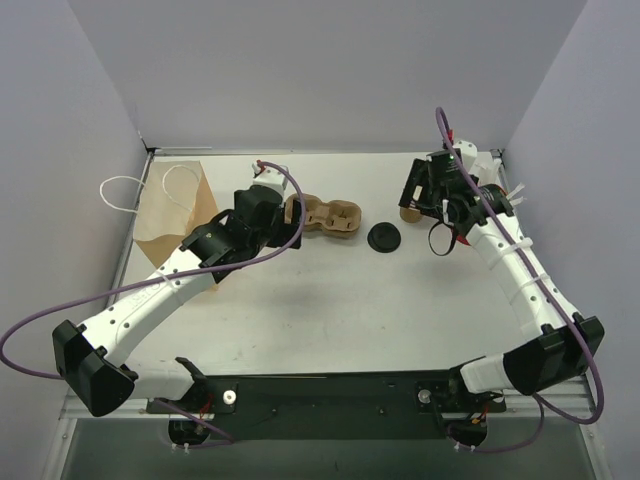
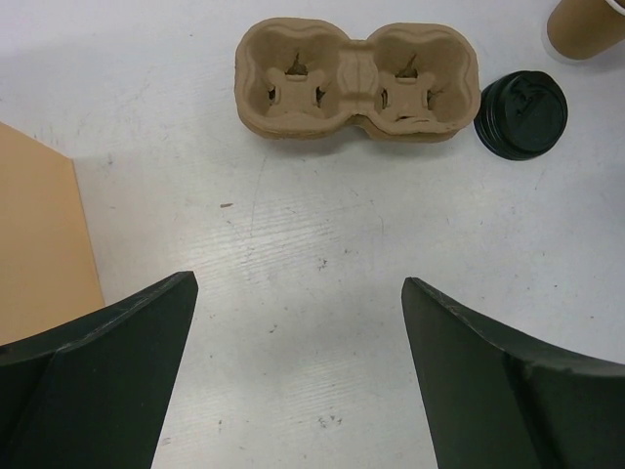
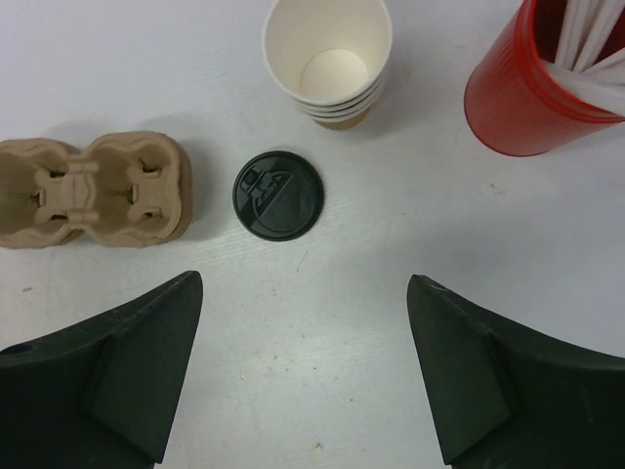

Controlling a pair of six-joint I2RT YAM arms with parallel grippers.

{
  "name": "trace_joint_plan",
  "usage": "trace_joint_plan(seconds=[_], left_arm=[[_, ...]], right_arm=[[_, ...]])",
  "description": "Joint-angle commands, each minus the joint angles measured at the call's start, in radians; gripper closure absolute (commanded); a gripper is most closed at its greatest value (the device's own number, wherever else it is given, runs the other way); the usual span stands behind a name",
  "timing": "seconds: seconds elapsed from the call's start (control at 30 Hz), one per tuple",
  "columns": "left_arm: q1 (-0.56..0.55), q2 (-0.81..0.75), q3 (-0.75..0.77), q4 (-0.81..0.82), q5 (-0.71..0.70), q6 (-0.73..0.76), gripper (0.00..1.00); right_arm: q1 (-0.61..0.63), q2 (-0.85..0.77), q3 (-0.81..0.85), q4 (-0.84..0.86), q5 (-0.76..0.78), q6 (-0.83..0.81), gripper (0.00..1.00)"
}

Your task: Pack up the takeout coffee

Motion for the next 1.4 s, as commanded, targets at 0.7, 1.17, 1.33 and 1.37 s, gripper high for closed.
trace_joint_plan(seconds=[0.7, 1.17, 1.33, 1.37], left_arm=[[0.054, 0.014, 0.030, -0.023, 0.092, 0.053, 0.03], [0.070, 0.037, 0.043, -0.024, 0.101, 0.058, 0.03], [0.077, 0.040, 0.043, -0.024, 0.106, 0.060, 0.03], [0.076, 0.040, 0.043, -0.023, 0.106, 0.060, 0.02]], right_arm=[[-0.132, 0.580, 0.482, -0.022, -0.122, -0.213, 0.64], [-0.132, 0.706, 0.581, -0.066, -0.126, -0.239, 0.80], [-0.130, 0.728, 0.593, -0.072, -0.139, -0.245, 0.81], [-0.129, 0.734, 0.593, -0.071, -0.139, -0.245, 0.81]])
